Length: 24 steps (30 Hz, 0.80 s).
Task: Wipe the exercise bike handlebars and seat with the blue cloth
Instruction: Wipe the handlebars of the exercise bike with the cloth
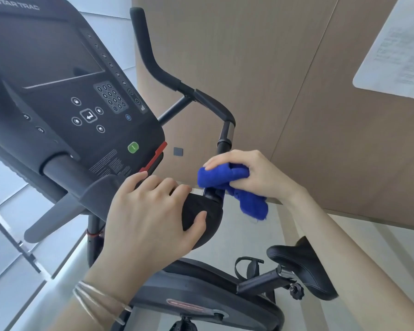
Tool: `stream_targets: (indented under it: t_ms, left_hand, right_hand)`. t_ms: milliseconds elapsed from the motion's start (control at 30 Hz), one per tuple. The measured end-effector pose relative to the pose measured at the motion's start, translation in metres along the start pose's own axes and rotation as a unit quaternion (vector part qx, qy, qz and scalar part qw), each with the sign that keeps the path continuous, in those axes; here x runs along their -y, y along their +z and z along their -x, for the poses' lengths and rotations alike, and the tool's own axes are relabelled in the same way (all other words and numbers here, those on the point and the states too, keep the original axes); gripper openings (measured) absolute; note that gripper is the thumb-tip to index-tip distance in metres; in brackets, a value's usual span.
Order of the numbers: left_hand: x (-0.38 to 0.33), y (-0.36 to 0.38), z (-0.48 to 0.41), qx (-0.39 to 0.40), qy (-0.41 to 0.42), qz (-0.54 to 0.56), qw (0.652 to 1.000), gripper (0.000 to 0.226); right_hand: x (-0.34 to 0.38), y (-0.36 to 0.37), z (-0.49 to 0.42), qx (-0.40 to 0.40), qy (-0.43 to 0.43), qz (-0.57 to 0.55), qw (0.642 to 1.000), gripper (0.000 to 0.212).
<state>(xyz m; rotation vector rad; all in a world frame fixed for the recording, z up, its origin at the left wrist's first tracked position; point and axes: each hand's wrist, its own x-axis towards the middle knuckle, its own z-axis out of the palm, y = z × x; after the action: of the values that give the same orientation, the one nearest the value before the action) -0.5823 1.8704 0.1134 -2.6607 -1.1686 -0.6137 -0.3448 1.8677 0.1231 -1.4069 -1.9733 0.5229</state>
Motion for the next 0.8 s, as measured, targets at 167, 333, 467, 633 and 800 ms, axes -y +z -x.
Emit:
stream_targets:
  t_ms: [167, 333, 467, 633, 800]
  left_hand:
    - [-0.001, 0.002, 0.0, 0.001, -0.001, -0.019, 1.0, 0.045]
    - [-0.002, 0.0, 0.0, 0.006, -0.005, -0.024, 1.0, 0.047]
    - [-0.002, 0.001, 0.0, -0.006, 0.0, -0.024, 1.0, 0.043]
    - [-0.001, 0.001, 0.0, 0.005, -0.003, -0.022, 1.0, 0.046]
    - [-0.003, -0.002, 0.001, 0.008, -0.012, -0.025, 1.0, 0.044]
  right_hand:
    - [-0.003, 0.002, -0.002, -0.019, -0.034, 0.042, 0.998, 0.045]
    - [-0.009, 0.0, -0.014, -0.091, 0.026, 0.073, 0.993, 0.045]
    - [-0.004, 0.022, 0.02, -0.063, -0.105, 0.081, 0.989, 0.046]
    - [-0.025, 0.023, 0.011, -0.178, -0.015, -0.024, 0.984, 0.047]
    - [-0.047, 0.023, -0.013, -0.292, 0.098, -0.055, 0.95, 0.053]
